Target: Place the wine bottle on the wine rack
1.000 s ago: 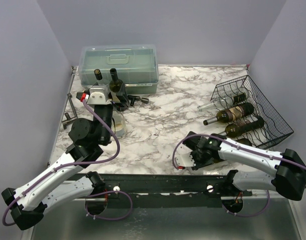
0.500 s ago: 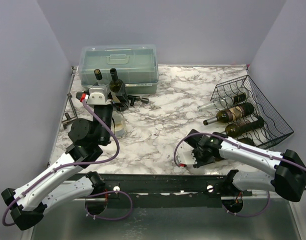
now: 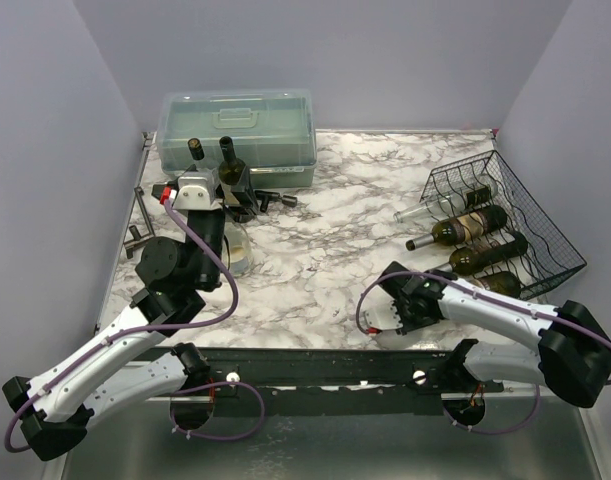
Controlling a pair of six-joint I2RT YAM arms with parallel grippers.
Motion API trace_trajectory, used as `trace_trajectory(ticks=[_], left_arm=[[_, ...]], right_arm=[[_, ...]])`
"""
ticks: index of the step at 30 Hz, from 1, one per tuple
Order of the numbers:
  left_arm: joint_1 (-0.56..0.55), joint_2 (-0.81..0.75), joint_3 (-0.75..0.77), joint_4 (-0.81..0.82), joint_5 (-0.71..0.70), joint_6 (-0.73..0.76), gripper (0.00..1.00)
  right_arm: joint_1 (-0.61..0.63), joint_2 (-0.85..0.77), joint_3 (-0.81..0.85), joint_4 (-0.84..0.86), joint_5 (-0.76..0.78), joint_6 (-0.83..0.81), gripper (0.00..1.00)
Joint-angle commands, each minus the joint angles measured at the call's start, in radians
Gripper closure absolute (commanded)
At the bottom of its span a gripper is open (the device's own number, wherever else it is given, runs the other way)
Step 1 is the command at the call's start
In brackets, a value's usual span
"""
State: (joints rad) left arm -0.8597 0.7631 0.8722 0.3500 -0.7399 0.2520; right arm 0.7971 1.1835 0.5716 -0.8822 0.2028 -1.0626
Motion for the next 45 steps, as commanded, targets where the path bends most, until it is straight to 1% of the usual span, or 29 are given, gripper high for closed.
trace_trajectory(ticks=[1,5,14,18,22,23,25,27,28,30,32,36,39,42,45], left_arm=[[-0.002,-0.016,-0.014,0.004,0.028,0.007,0.01],[-0.002,-0.020,-0.014,0.004,0.027,0.007,0.01],[-0.004,-0.021,-0.015,0.000,0.036,-0.002,0.03],[-0.004,-0.022,-0.015,-0.003,0.037,-0.004,0.03],[-0.008,-0.026,-0.016,-0.002,0.038,-0.006,0.03],[-0.009,-0.026,-0.016,-0.001,0.037,-0.005,0.03],[-0.010,-0.024,-0.016,0.000,0.038,-0.004,0.03],[-0.010,-0.022,-0.016,0.000,0.038,-0.003,0.03],[-0.010,-0.023,-0.016,0.000,0.039,-0.005,0.03],[-0.011,-0.021,-0.015,-0.001,0.039,-0.006,0.03],[-0.012,-0.020,-0.015,-0.003,0.041,-0.011,0.03],[-0.018,-0.019,-0.012,-0.006,0.042,-0.013,0.03],[-0.023,-0.018,-0.013,-0.008,0.043,-0.011,0.03],[-0.025,-0.016,-0.012,-0.006,0.041,-0.010,0.03],[-0.032,-0.010,-0.011,-0.009,0.045,-0.012,0.04]], right_arm=[[-0.042,-0.013,-0.033,0.034,0.129,-0.033,0.99],[-0.084,-0.032,-0.068,0.101,0.165,-0.064,0.99],[-0.179,-0.062,-0.097,0.225,0.164,-0.158,0.99],[-0.215,-0.081,-0.114,0.241,0.154,-0.163,1.00],[-0.226,-0.108,-0.123,0.202,0.137,-0.154,0.99],[-0.225,-0.112,-0.121,0.190,0.131,-0.151,0.95],[-0.225,-0.117,-0.111,0.161,0.119,-0.141,0.82],[-0.225,-0.119,-0.096,0.116,0.104,-0.134,0.62],[-0.225,-0.118,-0.092,0.098,0.100,-0.132,0.54],[-0.225,-0.118,-0.090,0.074,0.087,-0.115,0.44],[-0.225,-0.118,-0.097,0.060,0.077,-0.105,0.37],[-0.225,-0.146,-0.118,0.057,0.062,-0.089,0.32],[-0.223,-0.165,-0.063,0.006,-0.019,-0.081,0.30],[-0.189,-0.170,0.003,-0.044,-0.096,-0.086,0.19],[-0.143,-0.171,0.047,-0.091,-0.160,-0.076,0.18]])
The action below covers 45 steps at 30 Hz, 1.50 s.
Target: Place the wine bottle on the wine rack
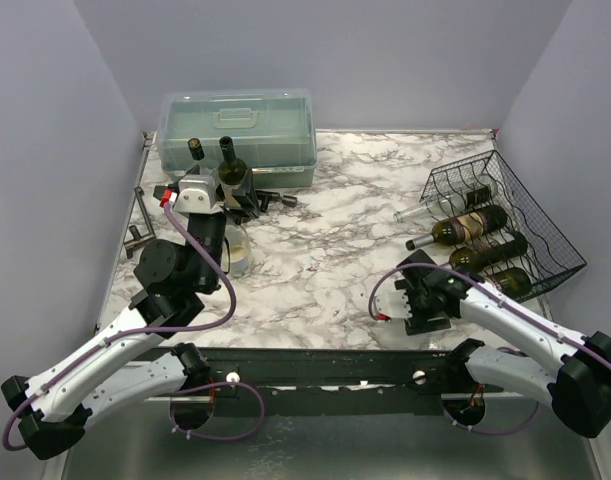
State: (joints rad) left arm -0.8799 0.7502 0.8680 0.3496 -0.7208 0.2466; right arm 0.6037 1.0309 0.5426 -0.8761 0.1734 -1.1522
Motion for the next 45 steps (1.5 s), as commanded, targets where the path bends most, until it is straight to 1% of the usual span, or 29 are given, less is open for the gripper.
trace_trajectory(ticks=[1,6,9,11,14,18,26,31,36,38,45], left_arm=[[-0.013,0.004,-0.006,-0.011,0.030,-0.007,0.04],[-0.020,0.005,-0.007,-0.014,0.050,-0.008,0.04],[-0.024,-0.003,-0.012,-0.009,0.065,0.002,0.04],[-0.024,-0.007,-0.012,-0.009,0.066,0.000,0.04],[-0.025,-0.011,-0.012,-0.009,0.071,-0.001,0.04],[-0.026,-0.018,-0.013,-0.009,0.067,0.000,0.04],[-0.031,-0.023,-0.016,-0.006,0.070,-0.007,0.04],[-0.042,-0.028,-0.020,0.005,0.063,0.007,0.04],[-0.052,-0.034,-0.022,0.012,0.059,0.019,0.04],[-0.054,-0.031,-0.023,0.013,0.059,0.019,0.04],[-0.056,-0.029,-0.022,0.011,0.058,0.022,0.04]], right_arm=[[0.066,-0.016,0.086,-0.116,-0.151,0.017,0.18],[0.131,-0.014,0.149,-0.153,-0.255,0.067,0.17],[0.144,-0.006,0.179,-0.146,-0.321,0.098,0.18],[0.143,-0.003,0.188,-0.109,-0.345,0.130,0.19],[0.144,0.019,0.188,-0.050,-0.317,0.156,0.20],[0.147,0.047,0.185,0.016,-0.233,0.163,0.23],[0.186,0.135,0.204,0.004,-0.204,0.149,0.24],[0.205,0.164,0.173,0.020,-0.179,0.126,0.25],[0.211,0.167,0.121,0.080,-0.054,0.135,0.25],[0.211,0.167,0.105,0.104,-0.001,0.141,0.27],[0.211,0.150,0.102,0.072,0.031,0.154,0.29]])
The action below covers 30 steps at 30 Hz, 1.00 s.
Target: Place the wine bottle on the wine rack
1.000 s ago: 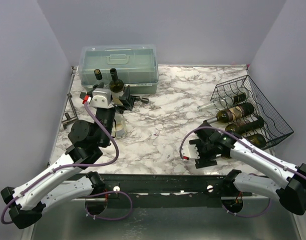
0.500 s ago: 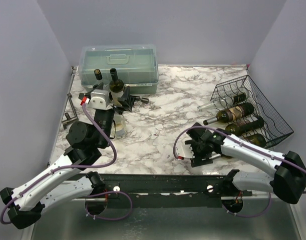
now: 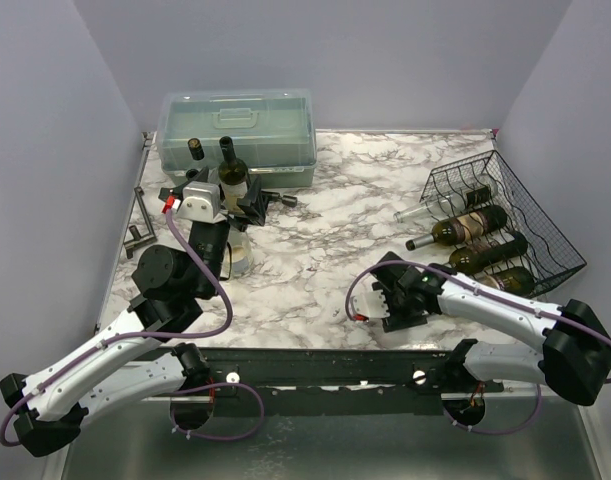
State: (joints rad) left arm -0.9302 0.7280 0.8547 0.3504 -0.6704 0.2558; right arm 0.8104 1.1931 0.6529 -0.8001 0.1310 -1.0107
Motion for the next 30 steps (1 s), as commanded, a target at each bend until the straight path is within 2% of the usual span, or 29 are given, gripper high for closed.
trace_trajectory(ticks=[1,14,30], left_arm=[[-0.006,-0.006,-0.007,0.010,0.009,0.013,0.04],[-0.012,-0.006,-0.006,0.005,0.009,0.014,0.04],[-0.028,-0.015,-0.005,0.004,0.013,0.013,0.04]], right_arm=[[0.004,-0.020,-0.013,-0.008,0.093,0.015,0.30],[-0.030,-0.108,-0.108,-0.010,0.318,0.084,0.34],[-0.076,-0.202,-0.133,0.036,0.432,0.169,0.34]])
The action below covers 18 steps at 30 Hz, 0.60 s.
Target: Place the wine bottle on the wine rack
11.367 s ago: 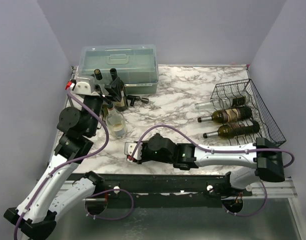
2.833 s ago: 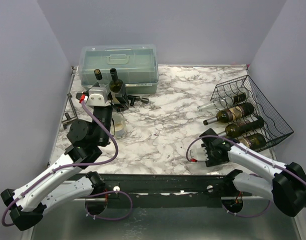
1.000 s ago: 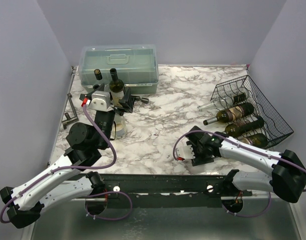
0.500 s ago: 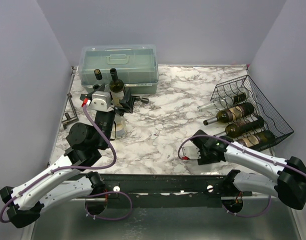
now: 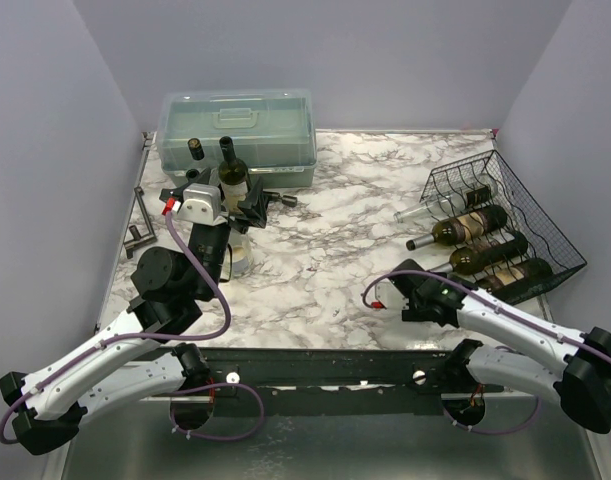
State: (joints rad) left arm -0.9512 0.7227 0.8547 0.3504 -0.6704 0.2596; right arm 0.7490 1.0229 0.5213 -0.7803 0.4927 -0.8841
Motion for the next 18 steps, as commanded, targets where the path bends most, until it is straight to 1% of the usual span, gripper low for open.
trace_trajectory(ticks=[1,4,9,12,18], left_arm=[[-0.008,-0.010,-0.005,0.004,0.015,0.008,0.04],[-0.009,-0.007,-0.005,0.002,0.013,0.006,0.04],[-0.011,-0.005,-0.005,0.001,0.016,0.006,0.04],[-0.012,-0.004,-0.005,0.001,0.016,0.005,0.03],[-0.014,-0.003,-0.004,-0.001,0.018,0.003,0.04]], right_arm=[[-0.016,-0.039,0.008,0.012,0.064,0.052,0.33],[-0.016,-0.041,0.024,0.032,0.085,0.085,0.30],[-0.032,-0.030,-0.006,0.033,0.152,0.082,0.30],[-0.058,-0.042,-0.032,0.042,0.203,0.074,0.32],[-0.099,-0.064,-0.008,0.037,0.216,0.079,0.34]])
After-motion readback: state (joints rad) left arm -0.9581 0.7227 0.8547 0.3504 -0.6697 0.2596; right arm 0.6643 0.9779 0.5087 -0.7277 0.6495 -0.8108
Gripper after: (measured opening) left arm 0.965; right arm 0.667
